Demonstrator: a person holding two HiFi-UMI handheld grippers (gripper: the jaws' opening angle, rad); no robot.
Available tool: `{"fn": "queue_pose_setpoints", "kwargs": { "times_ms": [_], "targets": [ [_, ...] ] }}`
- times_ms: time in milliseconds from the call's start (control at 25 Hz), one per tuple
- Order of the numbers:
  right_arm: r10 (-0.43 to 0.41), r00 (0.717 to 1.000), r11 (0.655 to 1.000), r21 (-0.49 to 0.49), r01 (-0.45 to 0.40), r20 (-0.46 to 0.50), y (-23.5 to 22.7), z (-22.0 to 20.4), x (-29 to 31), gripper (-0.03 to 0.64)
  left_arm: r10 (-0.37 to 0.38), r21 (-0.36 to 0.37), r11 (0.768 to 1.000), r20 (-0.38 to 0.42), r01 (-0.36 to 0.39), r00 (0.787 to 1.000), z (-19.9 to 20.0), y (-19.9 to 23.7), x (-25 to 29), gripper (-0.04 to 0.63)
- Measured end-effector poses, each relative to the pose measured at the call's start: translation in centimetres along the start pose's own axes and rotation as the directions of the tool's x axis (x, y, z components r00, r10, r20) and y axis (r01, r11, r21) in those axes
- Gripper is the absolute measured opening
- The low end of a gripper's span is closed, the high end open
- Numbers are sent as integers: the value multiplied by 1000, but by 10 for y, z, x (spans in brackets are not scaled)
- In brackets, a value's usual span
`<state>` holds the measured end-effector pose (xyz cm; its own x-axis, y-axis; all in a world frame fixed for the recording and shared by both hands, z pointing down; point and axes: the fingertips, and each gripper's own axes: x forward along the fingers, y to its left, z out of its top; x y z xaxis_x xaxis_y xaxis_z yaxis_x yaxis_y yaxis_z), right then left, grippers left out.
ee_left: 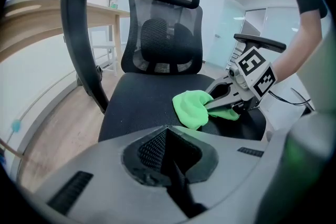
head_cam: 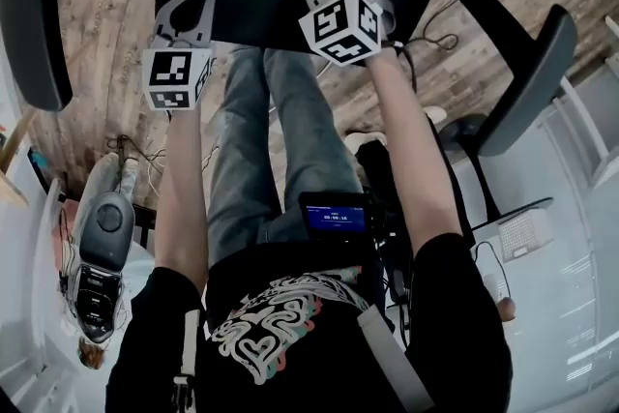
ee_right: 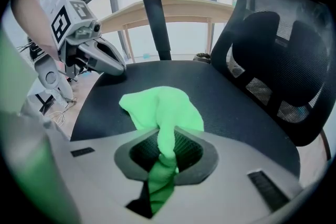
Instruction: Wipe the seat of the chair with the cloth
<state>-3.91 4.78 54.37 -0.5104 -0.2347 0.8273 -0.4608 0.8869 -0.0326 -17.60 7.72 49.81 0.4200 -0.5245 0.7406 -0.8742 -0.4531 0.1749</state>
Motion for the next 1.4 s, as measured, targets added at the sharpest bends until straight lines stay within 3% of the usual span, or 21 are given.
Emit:
{"fn": "queue_pose_setpoints", "kwargs": {
  "times_ms": [280,680,1000,1400],
  "targets": [
    [41,999,999,-30,-40,29,7,16,10,57,-7,14,1000,-2,7,1000,-4,-3,3,2],
    [-22,996,999,30,20,87,-10,27,-15,57,-14,32,999,23,14,1000,12,0,2,2],
    [-108,988,986,138,93,111,-34,16,-45,57,-45,77,996,29,43,999,28,-9,11,2],
    [-225,965,939,294,178,133,-49,2,-99,57,-58,106,993,67,51,996,67,-23,17,2]
  ]
}}
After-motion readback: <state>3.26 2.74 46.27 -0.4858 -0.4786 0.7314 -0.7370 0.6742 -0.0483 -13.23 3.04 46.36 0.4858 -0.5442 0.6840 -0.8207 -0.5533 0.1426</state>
